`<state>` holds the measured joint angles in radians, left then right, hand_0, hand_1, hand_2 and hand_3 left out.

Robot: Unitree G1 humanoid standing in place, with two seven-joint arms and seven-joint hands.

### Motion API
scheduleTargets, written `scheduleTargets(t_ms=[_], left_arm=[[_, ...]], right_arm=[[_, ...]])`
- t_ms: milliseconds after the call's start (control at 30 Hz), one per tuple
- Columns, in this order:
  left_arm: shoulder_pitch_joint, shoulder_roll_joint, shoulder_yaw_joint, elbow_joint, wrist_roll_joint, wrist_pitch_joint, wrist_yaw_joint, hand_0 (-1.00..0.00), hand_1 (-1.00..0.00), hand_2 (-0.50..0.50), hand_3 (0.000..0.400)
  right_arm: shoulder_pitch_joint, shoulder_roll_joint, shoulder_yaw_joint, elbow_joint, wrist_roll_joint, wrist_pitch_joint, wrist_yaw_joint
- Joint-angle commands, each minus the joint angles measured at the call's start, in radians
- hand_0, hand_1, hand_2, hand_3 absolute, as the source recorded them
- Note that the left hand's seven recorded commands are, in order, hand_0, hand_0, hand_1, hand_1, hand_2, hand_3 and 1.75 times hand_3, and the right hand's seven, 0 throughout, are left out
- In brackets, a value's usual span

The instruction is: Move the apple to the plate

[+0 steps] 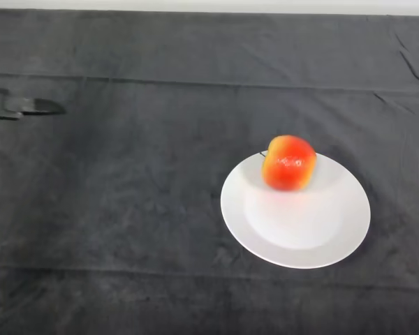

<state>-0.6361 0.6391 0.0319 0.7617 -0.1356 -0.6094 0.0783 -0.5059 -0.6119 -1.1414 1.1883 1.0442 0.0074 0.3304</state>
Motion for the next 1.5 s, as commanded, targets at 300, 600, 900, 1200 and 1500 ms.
scheduleTargets(t_ms=[300,600,900,1200,1500], left_arm=[[0.064,0.110,0.116,0.116,-0.031,-0.040,0.000,0.00,0.00,0.00,0.000],[0.104,0.181,0.219,0.201,-0.073,-0.087,-0.023,0.00,0.00,0.00,0.000],[0.130,0.227,0.303,0.291,-0.098,-0.124,-0.015,0.00,0.00,0.00,0.000],[0.161,0.270,0.384,0.371,-0.136,-0.144,-0.017,0.00,0.00,0.00,0.000],[0.140,0.278,0.408,0.420,-0.127,-0.134,0.022,0.00,0.00,0.00,0.000]], right_arm=[[0.005,-0.021,-0.0061,-0.024,0.0110,0.003,0.0011],[0.005,-0.023,-0.0068,-0.021,0.0114,0.003,0.0022],[0.004,-0.024,-0.0075,-0.018,0.0118,0.003,0.0038],[0.003,-0.026,-0.0083,-0.014,0.0123,0.003,0.0057],[0.002,-0.027,-0.0090,-0.011,0.0126,0.002,0.0076]])
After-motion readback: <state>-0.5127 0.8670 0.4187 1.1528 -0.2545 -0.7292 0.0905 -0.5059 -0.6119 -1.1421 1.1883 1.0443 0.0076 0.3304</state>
